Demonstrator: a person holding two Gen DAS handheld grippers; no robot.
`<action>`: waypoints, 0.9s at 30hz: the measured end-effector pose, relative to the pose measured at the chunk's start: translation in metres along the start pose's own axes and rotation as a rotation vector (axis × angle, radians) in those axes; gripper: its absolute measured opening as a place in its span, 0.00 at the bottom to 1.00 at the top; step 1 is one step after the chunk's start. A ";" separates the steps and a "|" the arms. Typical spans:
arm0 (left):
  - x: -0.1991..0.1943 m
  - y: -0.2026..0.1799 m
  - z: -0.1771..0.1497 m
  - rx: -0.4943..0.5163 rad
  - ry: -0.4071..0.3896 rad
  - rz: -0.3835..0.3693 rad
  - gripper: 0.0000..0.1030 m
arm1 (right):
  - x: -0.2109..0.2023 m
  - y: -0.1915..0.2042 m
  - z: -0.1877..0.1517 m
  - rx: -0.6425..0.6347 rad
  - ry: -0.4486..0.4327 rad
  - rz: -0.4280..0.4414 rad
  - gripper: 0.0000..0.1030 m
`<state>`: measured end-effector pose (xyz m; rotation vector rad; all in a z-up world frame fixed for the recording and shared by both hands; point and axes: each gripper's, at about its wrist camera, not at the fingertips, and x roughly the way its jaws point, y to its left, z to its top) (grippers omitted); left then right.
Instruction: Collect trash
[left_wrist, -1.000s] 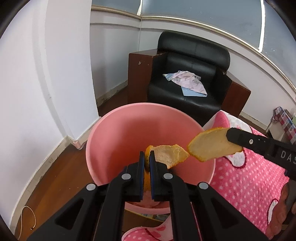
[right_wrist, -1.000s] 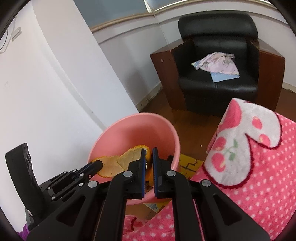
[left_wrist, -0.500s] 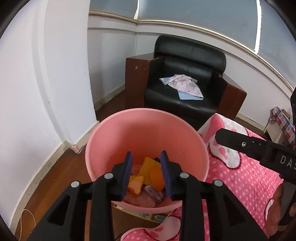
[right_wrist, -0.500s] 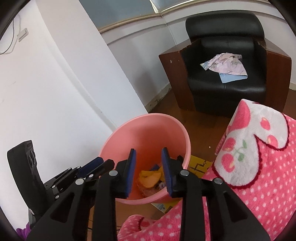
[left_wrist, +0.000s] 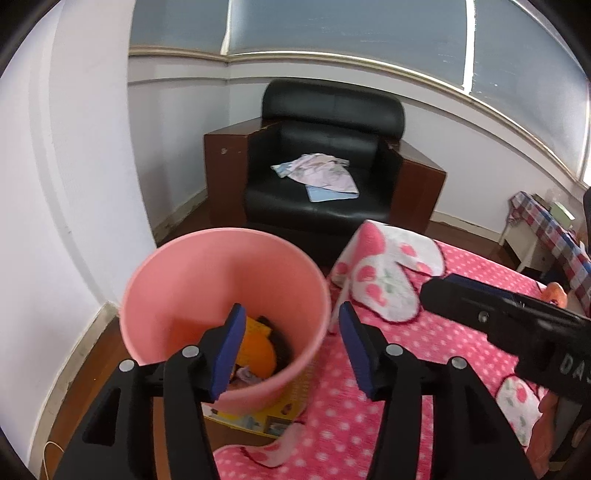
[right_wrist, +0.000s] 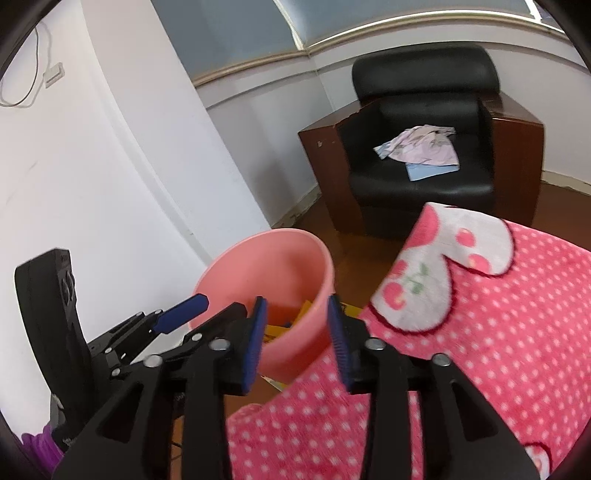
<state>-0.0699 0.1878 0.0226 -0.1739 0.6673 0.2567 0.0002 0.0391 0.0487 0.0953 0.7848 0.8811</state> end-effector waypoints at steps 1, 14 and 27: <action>-0.001 -0.004 0.000 0.005 -0.001 -0.008 0.51 | -0.007 -0.003 -0.004 0.004 -0.004 -0.010 0.40; -0.013 -0.052 -0.013 0.084 -0.002 -0.082 0.54 | -0.074 -0.065 -0.055 0.137 -0.051 -0.156 0.41; -0.010 -0.104 -0.029 0.180 0.039 -0.154 0.57 | -0.102 -0.078 -0.068 0.159 -0.100 -0.190 0.41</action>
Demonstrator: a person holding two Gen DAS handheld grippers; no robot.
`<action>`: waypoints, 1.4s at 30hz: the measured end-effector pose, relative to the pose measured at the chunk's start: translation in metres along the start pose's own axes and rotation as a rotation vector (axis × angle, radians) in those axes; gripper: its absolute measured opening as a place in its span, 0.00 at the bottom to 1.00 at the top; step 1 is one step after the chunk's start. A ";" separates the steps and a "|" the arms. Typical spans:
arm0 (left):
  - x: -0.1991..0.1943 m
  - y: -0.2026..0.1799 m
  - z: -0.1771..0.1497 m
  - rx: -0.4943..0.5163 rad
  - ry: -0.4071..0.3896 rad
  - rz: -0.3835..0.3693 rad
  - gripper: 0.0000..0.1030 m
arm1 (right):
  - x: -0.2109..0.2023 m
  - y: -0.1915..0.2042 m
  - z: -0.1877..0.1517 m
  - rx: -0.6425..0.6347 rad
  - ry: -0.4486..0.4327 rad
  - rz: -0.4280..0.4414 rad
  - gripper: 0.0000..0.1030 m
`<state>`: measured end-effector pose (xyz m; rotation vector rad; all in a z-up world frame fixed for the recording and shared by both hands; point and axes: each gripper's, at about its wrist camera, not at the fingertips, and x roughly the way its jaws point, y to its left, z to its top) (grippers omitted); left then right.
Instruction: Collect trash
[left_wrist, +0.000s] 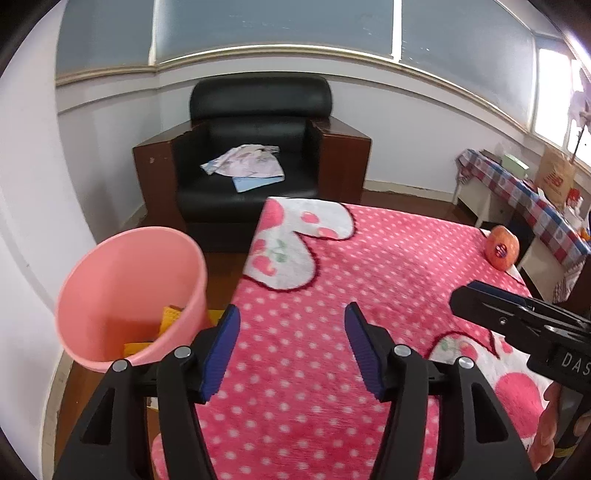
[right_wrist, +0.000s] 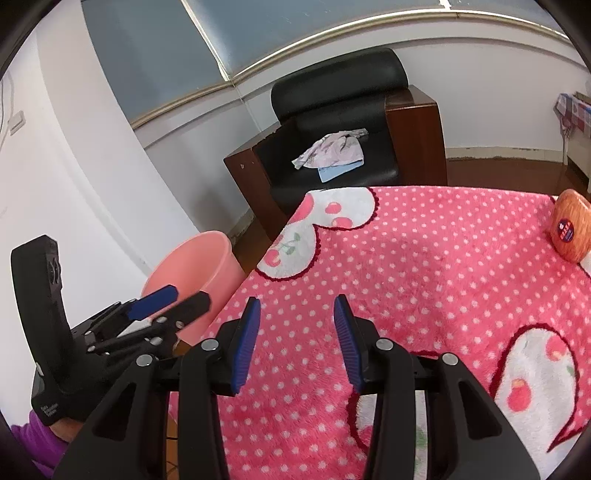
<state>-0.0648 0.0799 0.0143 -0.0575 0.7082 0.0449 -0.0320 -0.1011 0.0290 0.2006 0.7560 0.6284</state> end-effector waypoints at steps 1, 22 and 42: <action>0.002 -0.004 0.000 0.009 0.005 -0.004 0.58 | -0.001 0.000 -0.001 -0.003 -0.001 -0.002 0.41; 0.008 -0.018 -0.002 0.002 0.038 0.006 0.58 | -0.005 0.000 -0.009 0.002 -0.001 -0.051 0.58; 0.007 -0.019 -0.002 0.005 0.033 0.006 0.58 | -0.003 -0.001 -0.012 -0.002 -0.002 -0.077 0.59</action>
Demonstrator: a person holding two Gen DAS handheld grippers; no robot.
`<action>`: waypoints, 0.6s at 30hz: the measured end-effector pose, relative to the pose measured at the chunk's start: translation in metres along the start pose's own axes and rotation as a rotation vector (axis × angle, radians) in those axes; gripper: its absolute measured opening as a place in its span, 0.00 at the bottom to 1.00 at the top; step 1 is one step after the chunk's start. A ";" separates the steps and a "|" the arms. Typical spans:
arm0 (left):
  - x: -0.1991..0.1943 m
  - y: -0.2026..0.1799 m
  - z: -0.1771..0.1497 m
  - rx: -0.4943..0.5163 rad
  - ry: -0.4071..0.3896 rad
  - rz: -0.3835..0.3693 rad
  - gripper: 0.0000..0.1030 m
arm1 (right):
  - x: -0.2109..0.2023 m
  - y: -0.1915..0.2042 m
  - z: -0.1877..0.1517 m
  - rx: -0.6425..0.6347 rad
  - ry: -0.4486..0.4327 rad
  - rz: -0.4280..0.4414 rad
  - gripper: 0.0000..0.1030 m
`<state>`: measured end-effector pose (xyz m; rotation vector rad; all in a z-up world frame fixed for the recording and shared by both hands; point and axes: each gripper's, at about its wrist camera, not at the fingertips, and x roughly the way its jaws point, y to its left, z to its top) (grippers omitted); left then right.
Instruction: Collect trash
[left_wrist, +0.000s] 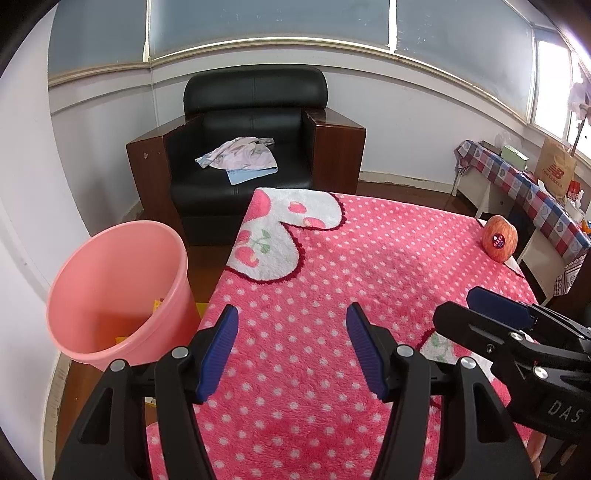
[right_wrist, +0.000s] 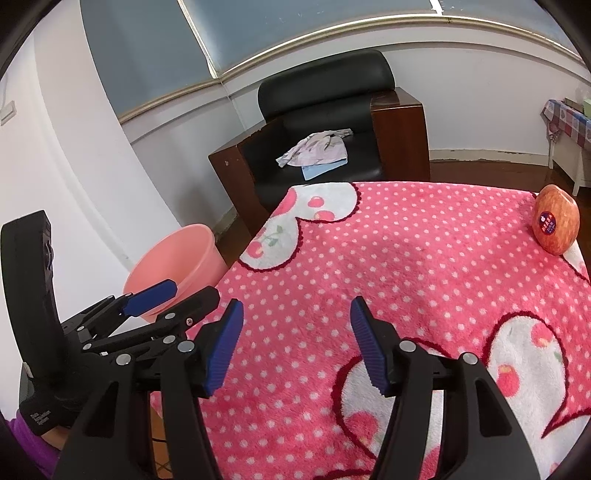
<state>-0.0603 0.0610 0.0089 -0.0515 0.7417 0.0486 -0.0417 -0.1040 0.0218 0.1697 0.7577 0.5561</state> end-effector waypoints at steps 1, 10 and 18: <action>-0.001 0.000 0.000 0.001 -0.001 -0.001 0.58 | 0.000 0.000 0.000 0.001 -0.001 -0.003 0.59; -0.002 0.000 0.000 0.012 -0.005 -0.010 0.58 | -0.002 -0.001 -0.002 0.008 -0.006 -0.019 0.59; -0.001 -0.002 -0.001 0.017 -0.006 -0.012 0.58 | -0.004 -0.001 -0.003 0.010 -0.011 -0.030 0.59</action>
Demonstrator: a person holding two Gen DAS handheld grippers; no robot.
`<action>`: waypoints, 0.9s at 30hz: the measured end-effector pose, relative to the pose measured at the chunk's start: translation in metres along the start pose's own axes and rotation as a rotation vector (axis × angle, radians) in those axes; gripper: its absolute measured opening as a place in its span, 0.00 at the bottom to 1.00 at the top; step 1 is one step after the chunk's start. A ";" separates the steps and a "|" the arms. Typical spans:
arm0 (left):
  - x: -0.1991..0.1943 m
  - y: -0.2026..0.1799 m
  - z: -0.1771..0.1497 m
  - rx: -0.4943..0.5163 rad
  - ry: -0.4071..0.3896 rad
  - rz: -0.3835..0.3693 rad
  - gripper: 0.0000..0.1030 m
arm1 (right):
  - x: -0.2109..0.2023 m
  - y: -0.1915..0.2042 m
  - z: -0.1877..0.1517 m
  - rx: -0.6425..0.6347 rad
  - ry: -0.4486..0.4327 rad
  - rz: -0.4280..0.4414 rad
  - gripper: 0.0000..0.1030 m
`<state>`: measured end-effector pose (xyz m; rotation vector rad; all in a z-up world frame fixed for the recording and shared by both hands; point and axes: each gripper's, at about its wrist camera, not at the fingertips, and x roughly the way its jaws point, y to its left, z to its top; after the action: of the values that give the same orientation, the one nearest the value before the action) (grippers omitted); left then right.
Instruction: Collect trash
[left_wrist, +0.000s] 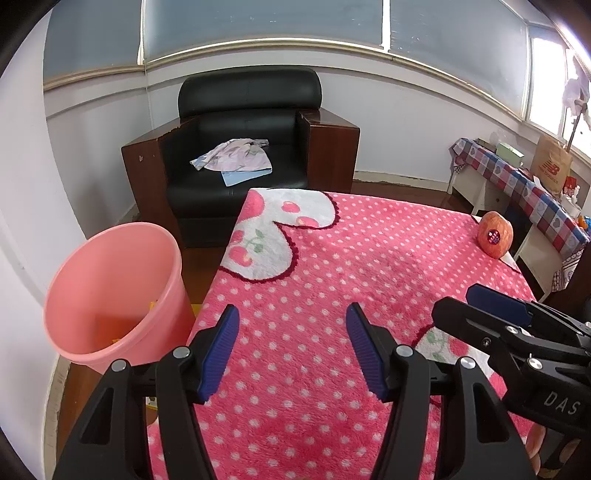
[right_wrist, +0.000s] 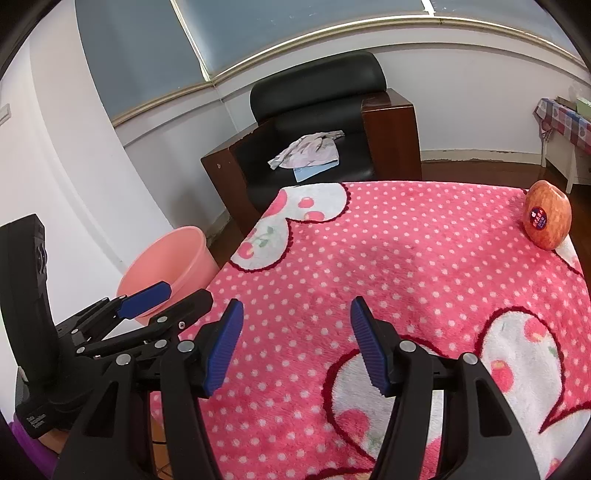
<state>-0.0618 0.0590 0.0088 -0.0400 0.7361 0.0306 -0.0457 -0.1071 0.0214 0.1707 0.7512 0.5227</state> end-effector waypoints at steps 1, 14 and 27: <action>0.000 0.000 0.000 0.000 0.000 0.000 0.58 | 0.000 0.000 0.000 0.000 -0.001 -0.001 0.59; -0.001 -0.003 0.000 0.008 -0.004 -0.004 0.57 | -0.002 0.001 0.000 -0.006 -0.003 -0.004 0.59; 0.000 -0.007 0.000 0.032 -0.002 -0.021 0.57 | -0.004 0.002 0.000 -0.017 -0.010 -0.013 0.59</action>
<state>-0.0614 0.0525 0.0092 -0.0176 0.7345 -0.0014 -0.0490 -0.1069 0.0245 0.1519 0.7379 0.5153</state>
